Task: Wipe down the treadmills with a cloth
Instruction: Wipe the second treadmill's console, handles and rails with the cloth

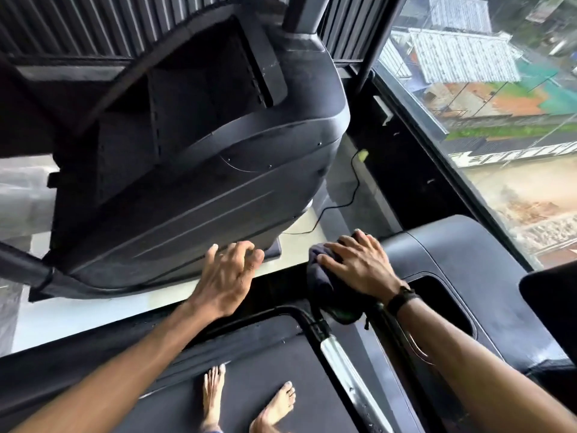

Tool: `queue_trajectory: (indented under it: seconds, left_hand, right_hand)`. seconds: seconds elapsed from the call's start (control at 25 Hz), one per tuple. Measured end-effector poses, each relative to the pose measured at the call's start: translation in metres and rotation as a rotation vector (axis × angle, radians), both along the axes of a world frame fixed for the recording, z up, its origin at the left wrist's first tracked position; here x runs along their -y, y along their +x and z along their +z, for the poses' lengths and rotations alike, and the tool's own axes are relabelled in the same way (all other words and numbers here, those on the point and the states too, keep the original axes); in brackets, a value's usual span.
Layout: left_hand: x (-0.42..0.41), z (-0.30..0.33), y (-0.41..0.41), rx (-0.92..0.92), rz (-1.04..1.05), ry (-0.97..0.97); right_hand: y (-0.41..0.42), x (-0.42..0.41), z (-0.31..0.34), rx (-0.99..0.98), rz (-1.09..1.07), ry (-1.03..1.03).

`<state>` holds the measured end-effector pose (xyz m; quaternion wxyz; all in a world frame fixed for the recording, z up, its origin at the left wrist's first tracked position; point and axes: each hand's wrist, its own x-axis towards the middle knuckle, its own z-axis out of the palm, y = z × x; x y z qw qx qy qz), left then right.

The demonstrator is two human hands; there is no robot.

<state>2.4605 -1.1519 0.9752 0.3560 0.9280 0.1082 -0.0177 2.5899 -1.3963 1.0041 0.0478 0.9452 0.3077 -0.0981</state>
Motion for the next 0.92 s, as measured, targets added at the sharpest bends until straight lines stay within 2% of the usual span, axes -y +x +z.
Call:
queue_trajectory:
  seconds: [0.12, 0.2, 0.24, 0.36, 0.48, 0.56, 0.64, 0.76, 0.84, 0.92]
  left_hand:
    - [0.005, -0.004, -0.006, 0.008, -0.058, 0.096]
    - [0.004, -0.004, -0.007, 0.043, -0.052, 0.102]
    - [0.004, -0.004, -0.008, 0.062, -0.037, 0.095]
    - [-0.001, -0.001, -0.013, 0.125, -0.013, 0.043]
    - [-0.001, 0.0, -0.016, 0.205, -0.099, 0.04]
    - [-0.001, 0.0, -0.014, 0.209, -0.13, 0.059]
    - [0.0, -0.001, -0.014, 0.165, -0.128, 0.047]
    - [0.001, 0.0, -0.01, 0.141, -0.138, 0.056]
    - [0.0, -0.001, -0.01, 0.127, -0.131, 0.049]
    - [0.0, -0.002, -0.01, 0.14, -0.118, 0.056]
  right_hand:
    - [0.052, -0.021, 0.009, -0.259, -0.288, -0.312]
    - [0.048, -0.069, 0.0, -0.431, -0.258, -0.424]
    - [0.033, -0.094, -0.004, -0.48, -0.208, -0.405]
    - [-0.033, -0.136, -0.004, -0.491, 0.024, -0.13]
    - [-0.083, -0.1, 0.006, -0.226, 0.117, 0.237]
    - [-0.065, -0.048, 0.005, -0.03, 0.041, 0.29]
    - [-0.021, 0.002, 0.005, 0.048, -0.143, 0.173]
    - [0.048, 0.024, 0.009, 0.002, -0.511, -0.095]
    - [0.06, -0.006, 0.003, -0.09, -0.543, -0.265]
    - [0.041, -0.059, -0.003, -0.226, -0.454, -0.301]
